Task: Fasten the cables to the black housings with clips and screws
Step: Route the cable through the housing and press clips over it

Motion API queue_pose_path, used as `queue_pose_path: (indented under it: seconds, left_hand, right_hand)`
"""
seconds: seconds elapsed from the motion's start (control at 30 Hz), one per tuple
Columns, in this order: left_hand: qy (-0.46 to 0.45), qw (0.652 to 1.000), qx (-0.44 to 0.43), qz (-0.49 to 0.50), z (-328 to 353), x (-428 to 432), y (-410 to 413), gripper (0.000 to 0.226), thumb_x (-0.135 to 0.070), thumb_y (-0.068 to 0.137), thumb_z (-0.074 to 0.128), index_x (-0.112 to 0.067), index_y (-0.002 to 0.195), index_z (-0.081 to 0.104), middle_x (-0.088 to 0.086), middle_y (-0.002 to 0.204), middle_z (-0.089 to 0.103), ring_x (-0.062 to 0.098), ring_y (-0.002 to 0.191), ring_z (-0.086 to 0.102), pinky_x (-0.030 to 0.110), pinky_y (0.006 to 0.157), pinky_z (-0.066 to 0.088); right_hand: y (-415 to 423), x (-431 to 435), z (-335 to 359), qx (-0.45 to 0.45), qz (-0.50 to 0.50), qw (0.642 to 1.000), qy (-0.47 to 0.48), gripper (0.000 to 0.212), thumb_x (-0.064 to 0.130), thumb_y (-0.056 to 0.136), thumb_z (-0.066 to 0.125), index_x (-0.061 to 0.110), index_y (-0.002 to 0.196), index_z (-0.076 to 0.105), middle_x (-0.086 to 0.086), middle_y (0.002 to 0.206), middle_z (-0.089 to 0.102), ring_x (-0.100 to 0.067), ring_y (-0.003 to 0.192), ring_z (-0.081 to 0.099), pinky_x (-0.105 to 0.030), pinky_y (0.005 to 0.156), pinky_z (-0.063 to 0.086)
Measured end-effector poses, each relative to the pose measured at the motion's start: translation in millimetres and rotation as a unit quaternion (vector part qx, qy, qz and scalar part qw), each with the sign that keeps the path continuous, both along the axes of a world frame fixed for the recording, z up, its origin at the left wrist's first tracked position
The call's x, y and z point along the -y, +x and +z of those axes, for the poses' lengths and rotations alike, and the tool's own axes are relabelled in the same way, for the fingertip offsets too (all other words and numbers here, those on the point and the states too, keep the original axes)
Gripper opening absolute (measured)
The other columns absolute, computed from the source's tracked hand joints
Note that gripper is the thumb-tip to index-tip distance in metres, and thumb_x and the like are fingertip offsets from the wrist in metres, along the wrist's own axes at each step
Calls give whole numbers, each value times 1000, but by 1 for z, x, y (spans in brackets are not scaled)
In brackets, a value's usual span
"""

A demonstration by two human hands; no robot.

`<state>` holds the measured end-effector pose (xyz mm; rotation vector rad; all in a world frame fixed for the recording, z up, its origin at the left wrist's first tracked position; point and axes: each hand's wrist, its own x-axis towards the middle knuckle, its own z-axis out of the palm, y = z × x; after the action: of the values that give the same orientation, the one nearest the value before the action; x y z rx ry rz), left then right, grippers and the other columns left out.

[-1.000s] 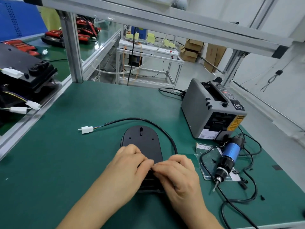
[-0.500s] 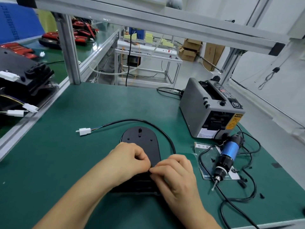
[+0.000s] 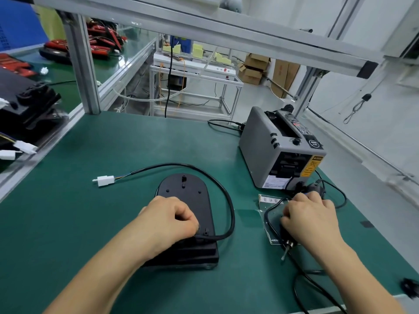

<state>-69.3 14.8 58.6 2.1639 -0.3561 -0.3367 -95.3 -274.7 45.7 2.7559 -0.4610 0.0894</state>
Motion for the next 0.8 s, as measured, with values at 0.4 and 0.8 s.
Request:
queue_pose_path:
  seconds: [0.4, 0.8]
  left_hand:
    - [-2, 1000, -15, 12, -2, 0, -1, 15, -22, 79, 63, -25, 65, 68, -14, 87, 62, 7, 102, 50, 27, 85, 45]
    - [-26, 1000, -2, -5, -3, -4, -2, 19, -27, 79, 66, -39, 64, 68, -12, 89, 61, 3, 104, 46, 28, 91, 40]
  right_hand:
    - [5, -9, -3, -16, 15, 998, -53, 20, 25, 86, 46, 29, 93, 64, 16, 92, 53, -15, 107, 40, -31, 80, 23]
    - [-14, -117, 31, -13, 248, 861, 444, 24, 33, 85, 65, 45, 67, 54, 25, 86, 57, 1, 106, 36, -26, 101, 26]
